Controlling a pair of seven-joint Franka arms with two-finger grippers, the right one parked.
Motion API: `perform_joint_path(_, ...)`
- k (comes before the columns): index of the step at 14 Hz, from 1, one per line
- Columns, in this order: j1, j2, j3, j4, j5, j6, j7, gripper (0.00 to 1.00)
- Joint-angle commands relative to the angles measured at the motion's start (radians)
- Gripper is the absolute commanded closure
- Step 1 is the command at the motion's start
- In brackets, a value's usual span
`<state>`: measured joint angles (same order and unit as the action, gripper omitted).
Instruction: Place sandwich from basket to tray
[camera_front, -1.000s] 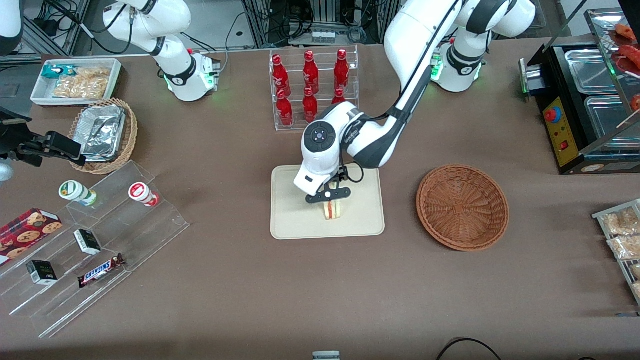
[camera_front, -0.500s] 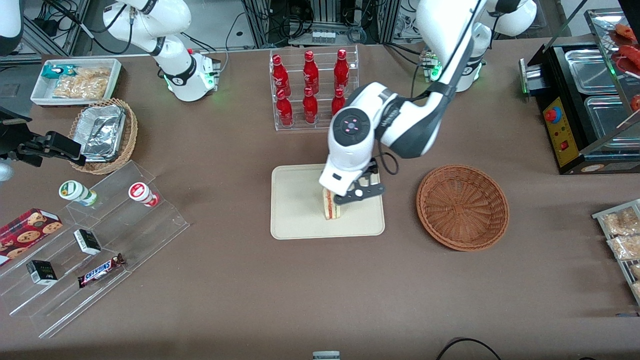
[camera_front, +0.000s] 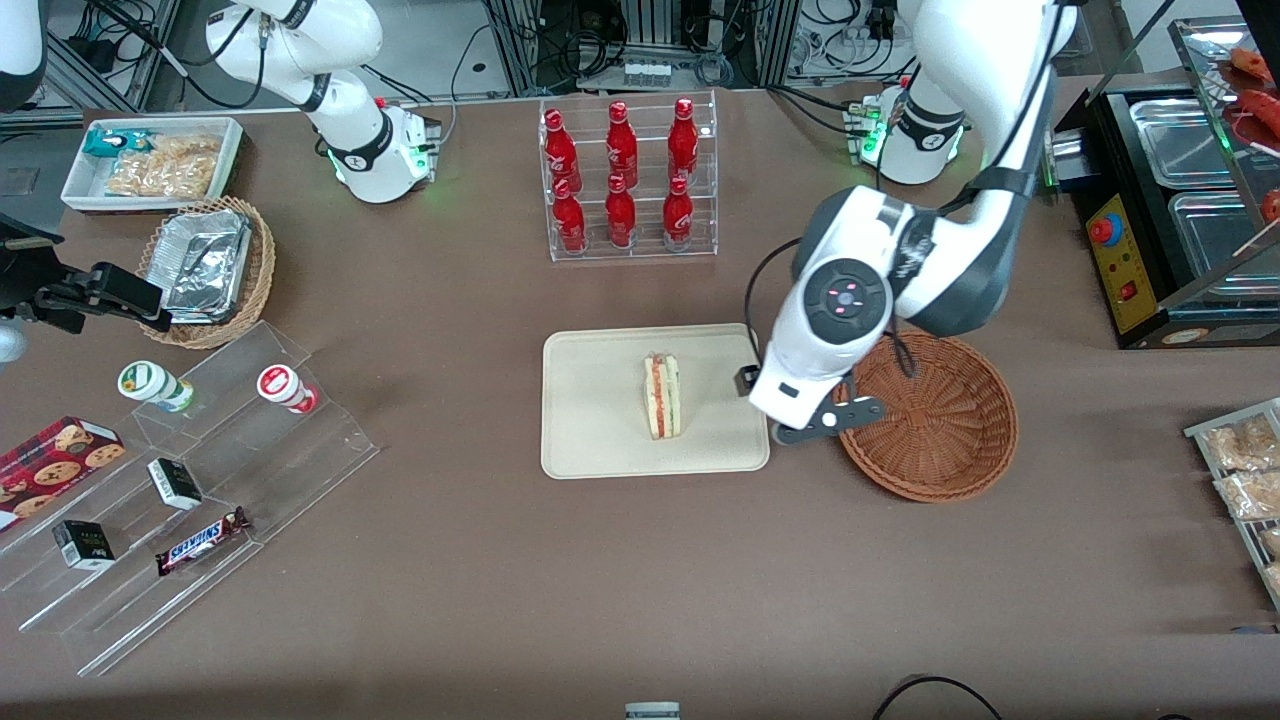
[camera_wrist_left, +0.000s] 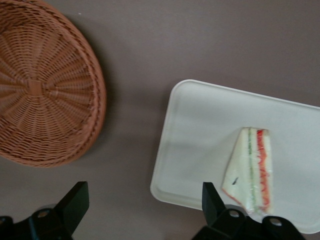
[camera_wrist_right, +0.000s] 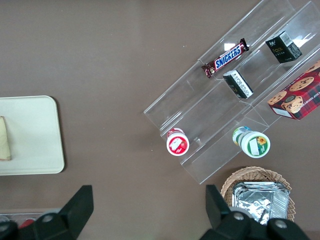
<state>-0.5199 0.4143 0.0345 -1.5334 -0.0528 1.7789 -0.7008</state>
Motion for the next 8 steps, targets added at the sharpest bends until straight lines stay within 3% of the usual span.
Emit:
perform_joint_path(1, 0.073, -0.144, -0.008, -0.14, 0.01, -0.004, 0.111, 0.0)
perform_joint_path(5, 0.167, -0.278, -0.01, -0.206, 0.013, -0.103, 0.323, 0.0)
perform_joint_path(8, 0.355, -0.347, -0.106, -0.176, 0.011, -0.212, 0.499, 0.0)
